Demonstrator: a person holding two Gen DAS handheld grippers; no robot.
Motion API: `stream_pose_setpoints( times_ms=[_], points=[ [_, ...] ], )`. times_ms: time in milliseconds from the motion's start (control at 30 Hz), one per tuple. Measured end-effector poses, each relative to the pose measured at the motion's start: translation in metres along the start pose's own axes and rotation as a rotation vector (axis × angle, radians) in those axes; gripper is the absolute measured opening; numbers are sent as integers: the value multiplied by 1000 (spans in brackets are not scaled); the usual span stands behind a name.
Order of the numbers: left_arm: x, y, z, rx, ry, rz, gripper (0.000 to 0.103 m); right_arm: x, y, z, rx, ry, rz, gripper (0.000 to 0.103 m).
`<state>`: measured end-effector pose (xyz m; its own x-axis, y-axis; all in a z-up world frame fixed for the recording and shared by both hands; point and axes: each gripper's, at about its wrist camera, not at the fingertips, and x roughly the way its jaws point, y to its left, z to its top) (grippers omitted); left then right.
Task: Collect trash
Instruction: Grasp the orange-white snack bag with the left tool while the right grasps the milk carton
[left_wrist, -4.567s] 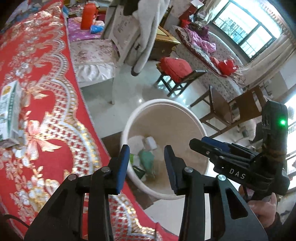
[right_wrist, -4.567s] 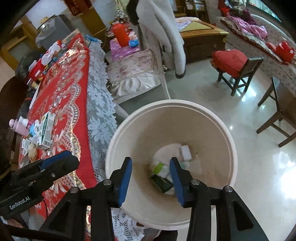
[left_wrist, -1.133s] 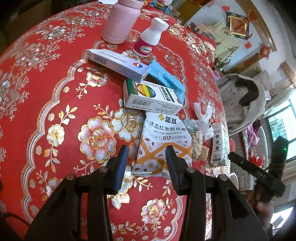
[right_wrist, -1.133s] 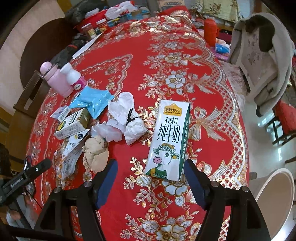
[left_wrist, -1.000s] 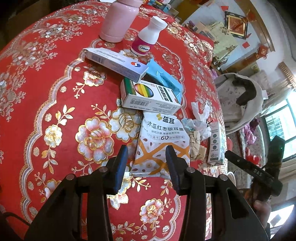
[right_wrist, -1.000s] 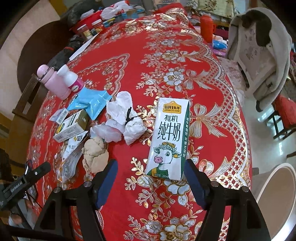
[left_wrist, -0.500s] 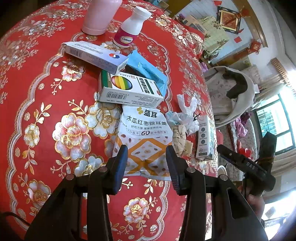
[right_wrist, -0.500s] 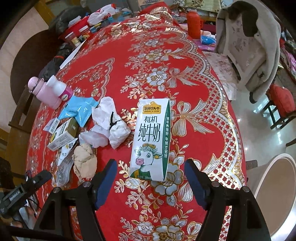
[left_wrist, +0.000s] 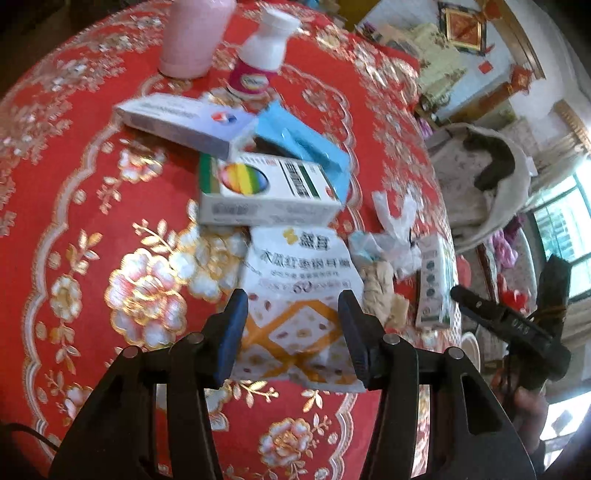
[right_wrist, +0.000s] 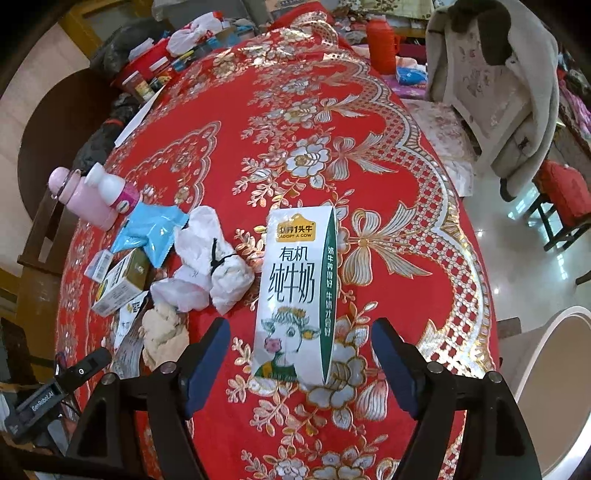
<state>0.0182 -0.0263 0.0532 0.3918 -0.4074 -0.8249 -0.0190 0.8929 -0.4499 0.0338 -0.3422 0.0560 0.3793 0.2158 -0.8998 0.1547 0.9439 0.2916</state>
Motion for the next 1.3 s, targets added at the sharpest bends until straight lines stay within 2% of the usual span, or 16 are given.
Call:
stream_pose_setpoints(
  times_ms=[67, 267, 400, 500, 567, 600, 633, 667, 700, 800, 867, 1033, 1300],
  points=[
    [-1, 2, 1, 3, -12, 8, 50, 8, 2, 3, -7, 4, -20, 76],
    [26, 8, -2, 7, 84, 35, 53, 30, 11, 12, -30, 35, -31, 76],
    [30, 1, -4, 27, 77, 47, 58, 40, 16, 16, -57, 44, -57, 76],
    [34, -7, -7, 61, 79, 84, 59, 46, 15, 17, -57, 51, -64, 76],
    [34, -11, -10, 84, 70, 107, 59, 45, 14, 15, -70, 31, -76, 69],
    [34, -12, -11, 89, 66, 113, 57, 44, 13, 15, -77, 22, -81, 54],
    [34, -13, -12, 92, 65, 116, 54, 43, 13, 15, -79, 19, -72, 52],
    [35, -12, -13, 88, 75, 92, 33, 42, 11, 14, -75, 18, -56, 52],
    [36, -14, -13, 82, 84, 73, 20, 41, 10, 13, -75, 16, -51, 52],
    [29, -13, -12, 68, 81, 48, 7, 31, 9, 7, -95, -12, -41, 51],
    [19, -13, -12, 57, 65, 37, 5, 21, 9, 2, -104, -29, -25, 51],
    [-3, -28, -15, 106, 33, 27, 4, -5, 5, -9, -120, -60, -1, 51],
    [-25, -74, -26, 181, 8, -50, 4, -41, -16, -27, -110, -118, -25, 51]
  ],
)
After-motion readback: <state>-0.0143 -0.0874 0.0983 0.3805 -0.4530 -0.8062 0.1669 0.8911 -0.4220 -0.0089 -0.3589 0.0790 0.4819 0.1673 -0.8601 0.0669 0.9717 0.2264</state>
